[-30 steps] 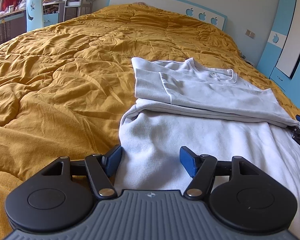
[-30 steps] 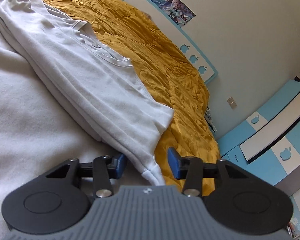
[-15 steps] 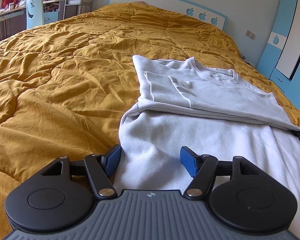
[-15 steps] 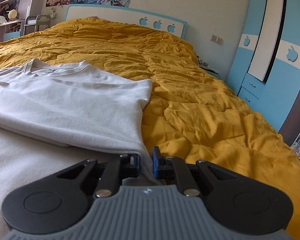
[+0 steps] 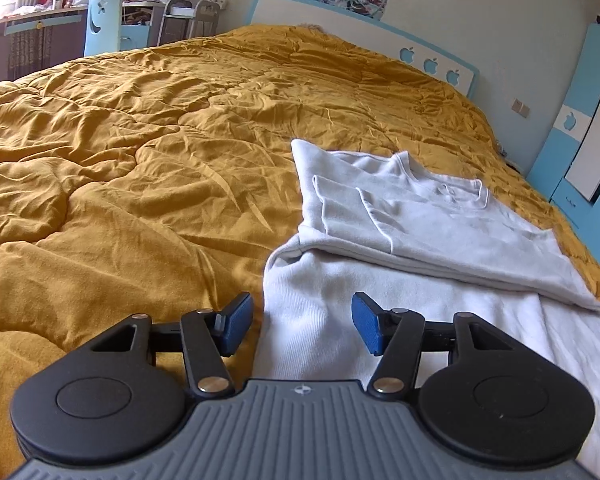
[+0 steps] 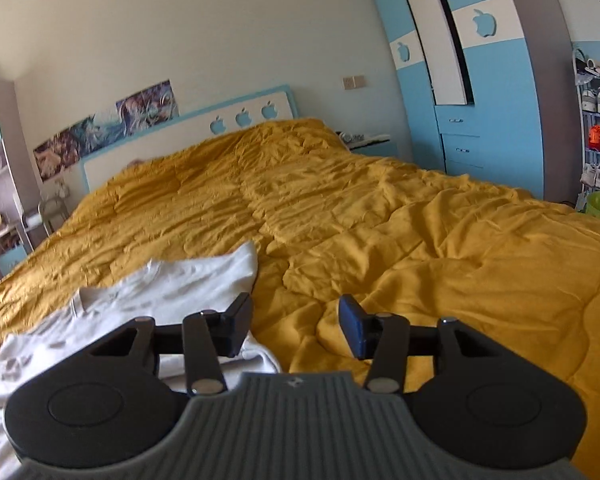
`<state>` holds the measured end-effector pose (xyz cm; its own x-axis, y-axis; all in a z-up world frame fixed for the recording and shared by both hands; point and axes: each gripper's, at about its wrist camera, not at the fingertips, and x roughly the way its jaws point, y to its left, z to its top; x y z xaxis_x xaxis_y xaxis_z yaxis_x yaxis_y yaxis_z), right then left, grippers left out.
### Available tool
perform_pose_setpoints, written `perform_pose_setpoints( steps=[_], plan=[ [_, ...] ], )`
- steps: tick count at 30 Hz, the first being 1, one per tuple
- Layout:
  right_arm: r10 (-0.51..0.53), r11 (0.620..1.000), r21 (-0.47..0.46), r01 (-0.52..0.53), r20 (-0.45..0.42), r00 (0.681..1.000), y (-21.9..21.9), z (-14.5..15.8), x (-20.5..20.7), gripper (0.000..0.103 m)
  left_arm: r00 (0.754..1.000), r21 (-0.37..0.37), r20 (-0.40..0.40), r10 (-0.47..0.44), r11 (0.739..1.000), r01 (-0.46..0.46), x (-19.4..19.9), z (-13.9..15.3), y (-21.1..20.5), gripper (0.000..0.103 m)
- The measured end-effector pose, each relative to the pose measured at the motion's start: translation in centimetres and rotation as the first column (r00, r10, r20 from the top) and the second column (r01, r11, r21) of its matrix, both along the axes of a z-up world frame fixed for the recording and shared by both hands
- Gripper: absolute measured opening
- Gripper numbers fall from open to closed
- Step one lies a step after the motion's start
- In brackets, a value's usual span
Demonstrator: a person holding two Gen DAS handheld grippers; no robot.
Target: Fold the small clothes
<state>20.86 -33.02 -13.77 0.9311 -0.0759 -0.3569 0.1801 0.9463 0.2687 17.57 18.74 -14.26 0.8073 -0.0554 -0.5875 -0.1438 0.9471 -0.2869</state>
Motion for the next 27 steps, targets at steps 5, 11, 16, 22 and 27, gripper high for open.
perform_pose_setpoints(
  steps=[5, 11, 16, 22, 27],
  plan=[
    [-0.014, 0.996, 0.087, 0.010, 0.048, 0.999, -0.8, 1.0, -3.5, 0.051, 0.999, -0.040, 0.014, 0.035, 0.999, -0.034, -1.1, 2.8, 1.2, 0.067],
    [0.027, 0.977, 0.210, -0.028, 0.008, 1.000, -1.7, 1.3, -5.9, 0.057, 0.997, -0.174, -0.054, -0.063, 0.983, 0.053, -3.6, 5.2, 2.6, 0.067],
    [0.123, 0.950, 0.297, -0.097, -0.069, 0.990, -1.0, 2.1, -8.5, 0.069, 0.983, -0.169, -0.134, -0.126, 0.980, 0.103, -6.0, 6.6, 3.4, 0.067],
    [0.241, 0.936, 0.293, -0.193, -0.138, 0.961, 0.6, 3.7, -12.0, 0.082, 0.961, -0.098, -0.234, -0.149, 0.987, 0.129, -9.3, 6.6, 4.3, 0.067],
    [0.262, 0.947, 0.273, -0.169, -0.356, 0.897, 0.9, 3.5, -13.3, 0.082, 0.947, -0.100, -0.283, -0.155, 0.986, 0.132, -11.3, 5.9, 5.1, 0.067]
  ],
)
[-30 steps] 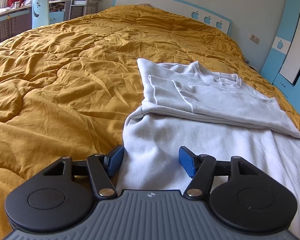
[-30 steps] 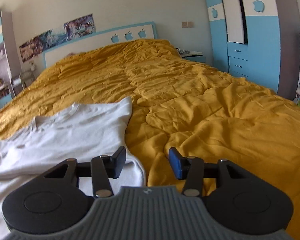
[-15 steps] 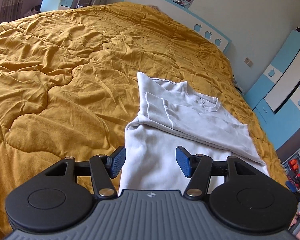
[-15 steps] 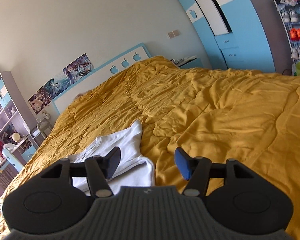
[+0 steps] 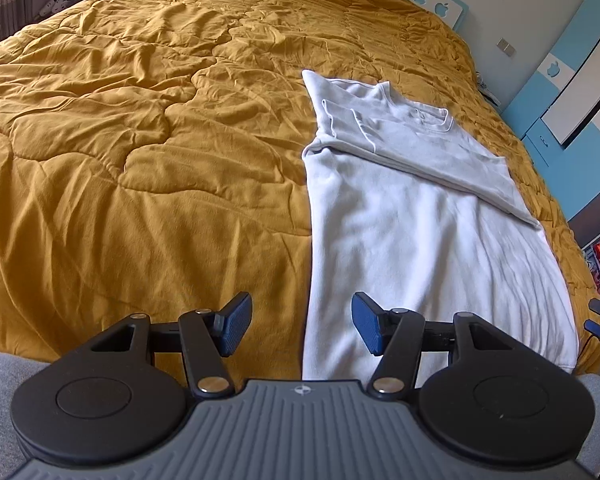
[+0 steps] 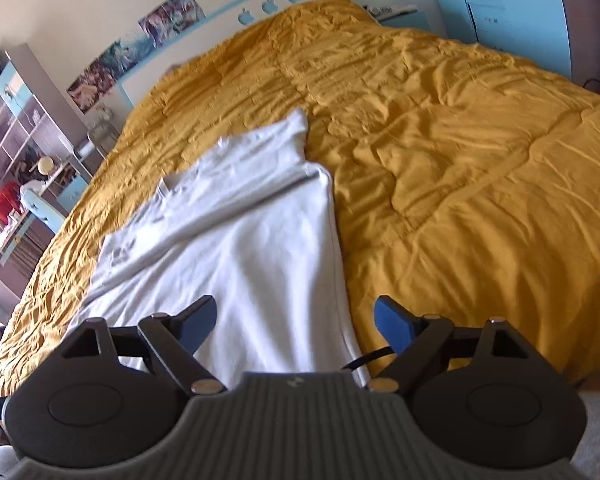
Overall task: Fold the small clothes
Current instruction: 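Grasp the sweatshirt hem with the left gripper while the right gripper grasps it too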
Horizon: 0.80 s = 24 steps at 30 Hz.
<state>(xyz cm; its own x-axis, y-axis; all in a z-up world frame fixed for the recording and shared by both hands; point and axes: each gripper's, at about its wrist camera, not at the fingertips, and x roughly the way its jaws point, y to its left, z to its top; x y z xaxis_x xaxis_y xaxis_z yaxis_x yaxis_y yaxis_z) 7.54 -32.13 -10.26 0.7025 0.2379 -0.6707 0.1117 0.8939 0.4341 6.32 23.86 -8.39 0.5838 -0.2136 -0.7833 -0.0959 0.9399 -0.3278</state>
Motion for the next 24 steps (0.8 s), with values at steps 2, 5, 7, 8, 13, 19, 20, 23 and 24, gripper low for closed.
perform_pose_setpoints(
  steps=[2, 5, 7, 8, 13, 19, 20, 23, 24],
  plan=[
    [-0.006, 1.000, 0.029, 0.008, -0.075, 0.997, -0.3, -0.6, -0.9, 0.082, 1.000, 0.006, -0.018, -0.004, 1.000, 0.004, -0.6, -0.1, -0.1, 0.067],
    [-0.028, 0.997, 0.073, 0.040, -0.163, 0.986, -1.0, -1.3, -2.2, 0.082, 0.999, -0.020, -0.037, -0.014, 1.000, 0.013, -1.7, -0.3, -0.3, 0.067],
    [-0.027, 0.996, 0.080, 0.043, -0.184, 0.982, -1.3, -1.4, -3.3, 0.082, 0.999, -0.039, -0.038, -0.038, 0.999, 0.037, -2.6, -0.3, -0.5, 0.068],
    [-0.020, 0.997, 0.068, 0.034, -0.196, 0.980, -1.3, -1.4, -3.7, 0.082, 0.998, -0.046, -0.044, -0.050, 0.998, 0.048, -2.9, -0.4, -0.5, 0.068],
    [0.012, 0.994, -0.106, -0.037, -0.229, 0.973, -1.0, -1.7, -4.7, 0.074, 0.991, -0.022, -0.090, -0.102, 0.995, 0.101, -3.3, -1.7, -1.6, 0.068],
    [0.095, 0.976, -0.170, -0.136, -0.230, 0.969, 0.7, -2.4, -4.5, 0.062, 0.978, 0.028, -0.165, -0.131, 0.990, 0.138, -2.9, -3.7, -2.9, 0.068],
    [0.118, 0.969, -0.182, -0.166, -0.251, 0.961, 1.4, -2.9, -4.4, 0.059, 0.975, 0.031, -0.172, -0.138, 0.989, 0.146, -2.8, -3.9, -3.1, 0.068],
    [0.147, 0.954, -0.214, -0.210, -0.278, 0.949, 2.5, -3.9, -3.9, 0.056, 0.972, 0.025, -0.184, -0.147, 0.988, 0.154, -2.7, -4.5, -3.5, 0.068],
    [0.153, 0.950, -0.222, -0.218, -0.276, 0.949, 2.7, -4.1, -3.9, 0.055, 0.971, 0.017, -0.188, -0.151, 0.987, 0.157, -2.7, -4.8, -3.5, 0.067]
  ],
)
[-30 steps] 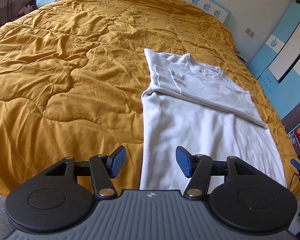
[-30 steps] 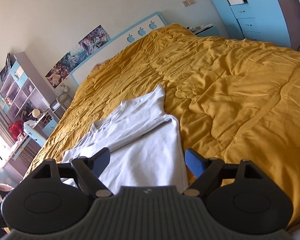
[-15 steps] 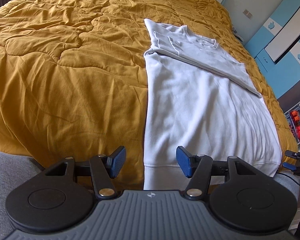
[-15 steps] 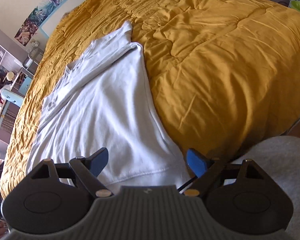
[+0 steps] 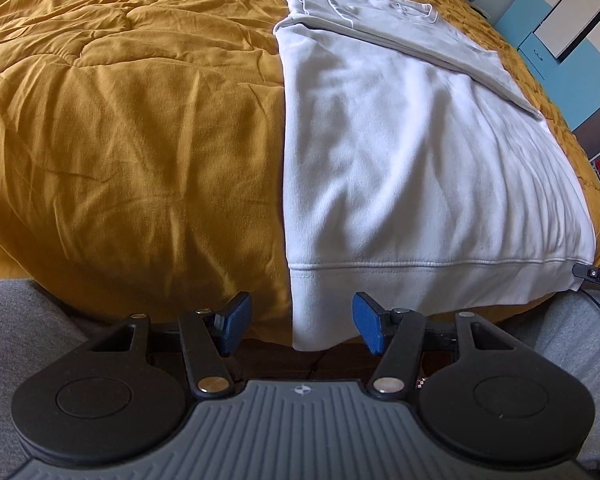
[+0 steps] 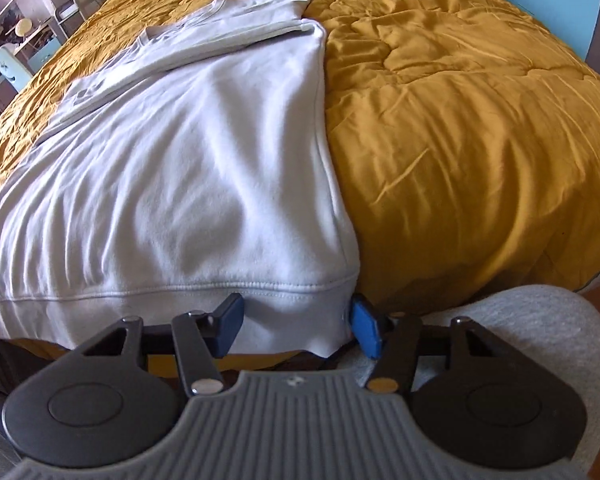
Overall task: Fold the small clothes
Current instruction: 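Grasp the sweatshirt hem with the left gripper while the right gripper grasps it too, then lift the hem with both grippers and fold it toward the collar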
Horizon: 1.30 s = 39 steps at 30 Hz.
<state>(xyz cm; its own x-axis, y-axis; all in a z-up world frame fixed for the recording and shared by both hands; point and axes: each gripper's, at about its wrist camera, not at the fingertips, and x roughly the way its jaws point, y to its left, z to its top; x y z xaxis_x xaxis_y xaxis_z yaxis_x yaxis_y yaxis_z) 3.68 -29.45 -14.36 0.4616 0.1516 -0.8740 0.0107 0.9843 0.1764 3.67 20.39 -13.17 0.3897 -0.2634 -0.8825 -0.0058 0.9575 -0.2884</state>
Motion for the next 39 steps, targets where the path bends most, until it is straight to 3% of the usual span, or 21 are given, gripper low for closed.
perform_pose_setpoints(
  steps=[1, 2, 3, 4, 5, 6, 8, 10, 15, 17, 19, 23, 27, 30, 39],
  plan=[
    [0.009, 1.000, 0.005, -0.009, 0.009, 1.000, 0.1, -0.2, 0.0, 0.049, 1.000, -0.011, 0.001, -0.002, 1.000, 0.002, 0.0, -0.3, -0.1, 0.063],
    [0.013, 1.000, 0.015, -0.013, 0.016, 1.000, 0.0, -0.3, -0.1, 0.045, 1.000, -0.026, 0.008, 0.002, 1.000, -0.002, 0.1, -0.6, -0.2, 0.053],
    [0.014, 1.000, 0.022, -0.014, 0.023, 1.000, -0.2, -0.3, -0.2, 0.037, 1.000, -0.037, 0.013, 0.008, 0.999, -0.007, 0.1, -0.8, -0.3, 0.035],
    [0.011, 1.000, 0.029, -0.012, 0.029, 1.000, -0.5, -0.2, -0.2, 0.028, 1.000, -0.043, 0.022, 0.009, 0.999, -0.008, 0.1, -0.9, -0.5, 0.025],
    [0.003, 0.999, 0.048, -0.005, 0.034, 0.999, -0.8, -0.1, -0.3, 0.024, 0.998, -0.041, 0.060, 0.003, 0.999, 0.000, -0.1, -0.7, -0.8, 0.007],
    [-0.006, 0.997, 0.078, 0.003, 0.040, 0.999, -1.1, 0.1, -0.3, 0.021, 0.992, -0.033, 0.125, -0.015, 0.999, 0.020, -0.7, -0.2, -1.4, 0.006],
    [-0.022, 0.989, 0.144, 0.013, 0.061, 0.998, -2.0, 0.6, -0.6, 0.016, 0.981, -0.017, 0.186, -0.056, 0.998, 0.060, -1.4, 0.6, -2.2, 0.005],
    [-0.024, 0.985, 0.175, 0.011, 0.073, 0.997, -2.4, 0.9, -0.9, 0.014, 0.982, -0.006, 0.182, -0.052, 0.999, 0.054, -1.4, 0.8, -2.3, 0.005],
    [-0.016, 0.971, 0.238, -0.010, 0.105, 0.994, -2.7, 1.6, -1.3, 0.013, 0.974, -0.093, 0.227, -0.019, 0.995, 0.042, -1.9, 1.4, -1.2, 0.005],
    [-0.023, 0.951, 0.309, -0.013, 0.112, 0.993, -3.2, 1.7, -1.4, 0.020, 0.964, -0.127, 0.266, -0.014, 0.991, 0.049, -2.1, 1.9, -0.9, 0.005],
    [-0.033, 0.930, 0.367, -0.014, 0.120, 0.992, -3.5, 1.7, -1.3, 0.033, 0.957, -0.148, 0.289, -0.013, 0.987, 0.058, -1.9, 2.1, -1.0, 0.005],
    [-0.041, 0.934, 0.357, 0.021, 0.048, 0.998, -2.8, 0.2, -0.4, 0.034, 0.969, -0.109, 0.245, -0.016, 0.993, 0.044, -1.3, 1.3, -1.4, 0.005],
    [-0.013, 0.946, 0.324, -0.001, 0.042, 0.999, -2.1, -0.3, -0.2, 0.016, 0.970, -0.138, 0.243, 0.004, 0.990, 0.031, -1.4, 1.1, -0.7, 0.004],
    [0.003, 0.932, 0.360, -0.034, 0.086, 0.996, -2.4, 0.5, -0.5, 0.009, 0.956, -0.187, 0.294, 0.017, 0.981, 0.040, -1.9, 1.7, -0.4, 0.004],
    [-0.037, 0.839, 0.531, -0.117, 0.270, 0.962, -4.0, 4.2, -1.4, 0.008, 0.877, -0.287, 0.472, 0.085, 0.956, 0.062, -3.0, 4.9, -0.3, 0.004]
  ],
)
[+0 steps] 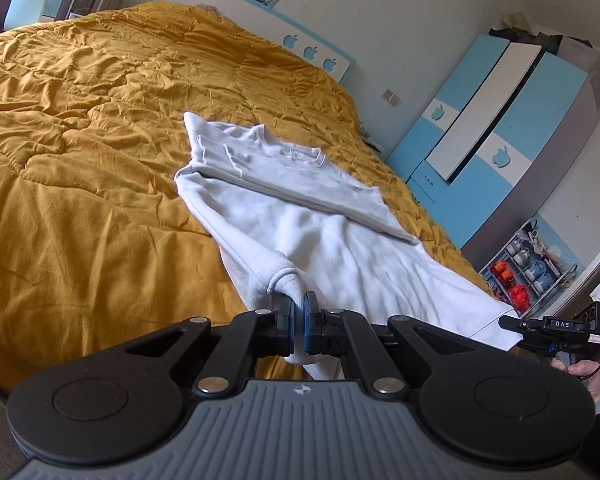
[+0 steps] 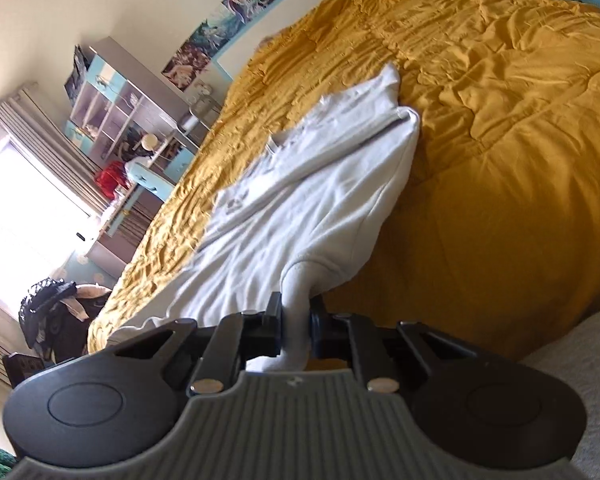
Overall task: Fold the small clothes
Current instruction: 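Lift the hem with both grippers and fold it toward the collar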
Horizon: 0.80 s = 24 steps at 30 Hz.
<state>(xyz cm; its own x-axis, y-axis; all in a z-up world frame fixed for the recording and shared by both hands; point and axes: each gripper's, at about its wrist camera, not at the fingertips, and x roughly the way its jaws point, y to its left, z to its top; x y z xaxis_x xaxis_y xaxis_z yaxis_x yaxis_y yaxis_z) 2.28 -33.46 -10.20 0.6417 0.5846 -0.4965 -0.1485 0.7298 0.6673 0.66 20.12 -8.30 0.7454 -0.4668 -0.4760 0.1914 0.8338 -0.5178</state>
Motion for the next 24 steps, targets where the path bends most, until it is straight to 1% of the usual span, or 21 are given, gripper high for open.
perform_pose_setpoints(
  steps=[4, 5, 7, 10, 13, 14, 15, 16, 17, 21, 24],
  plan=[
    [-0.010, 0.998, 0.064, 0.007, 0.047, 0.999, -0.5, 1.5, 0.7, 0.008, 0.999, -0.033, 0.033, 0.036, 0.999, -0.035, 0.9, 1.5, 0.3, 0.004],
    [-0.013, 0.996, 0.085, 0.007, 0.068, 0.998, -0.7, 2.0, 0.9, 0.008, 0.998, -0.033, 0.043, 0.045, 0.998, -0.044, 1.1, 1.8, 0.3, 0.004],
    [-0.016, 0.996, 0.094, 0.004, 0.122, 0.992, -0.9, 3.0, 1.3, 0.008, 0.995, -0.027, 0.066, 0.073, 0.997, -0.072, 1.9, 2.7, 0.4, 0.004],
    [-0.009, 0.998, 0.064, -0.003, 0.176, 0.984, -0.9, 4.6, 2.2, 0.008, 0.992, -0.033, 0.084, 0.097, 0.995, -0.095, 3.2, 4.0, 0.6, 0.004],
    [-0.009, 1.000, -0.001, 0.010, 0.221, 0.975, -0.7, 6.3, 3.4, 0.008, 0.989, -0.040, 0.101, 0.107, 0.994, -0.103, 4.7, 5.1, 0.4, 0.004],
    [-0.009, 1.000, -0.017, 0.013, 0.219, 0.976, -0.7, 6.6, 4.0, 0.008, 0.988, -0.035, 0.107, 0.110, 0.994, -0.107, 5.2, 5.5, 0.3, 0.004],
    [-0.012, 0.999, -0.029, 0.018, 0.193, 0.981, -0.7, 7.0, 4.8, 0.007, 0.988, -0.026, 0.110, 0.109, 0.994, -0.107, 5.9, 5.8, 0.1, 0.004],
    [-0.030, 0.999, -0.025, 0.035, 0.148, 0.988, -1.0, 7.4, 5.9, 0.007, 0.988, -0.020, 0.114, 0.106, 0.994, -0.105, 6.5, 6.1, -0.1, 0.004],
    [-0.044, 0.999, -0.016, 0.046, 0.138, 0.990, -1.2, 7.7, 6.6, 0.007, 0.987, -0.021, 0.120, 0.107, 0.994, -0.105, 7.0, 6.4, -0.3, 0.004],
    [-0.052, 0.999, 0.007, 0.052, 0.176, 0.983, -1.3, 9.3, 9.0, 0.007, 0.983, -0.021, 0.130, 0.132, 0.991, -0.131, 9.5, 7.5, -0.7, 0.004],
    [-0.054, 0.998, -0.027, 0.062, 0.250, 0.967, -0.5, 10.7, 11.3, 0.007, 0.981, -0.022, 0.112, 0.160, 0.987, -0.158, 12.0, 8.1, -0.5, 0.004]
  ],
)
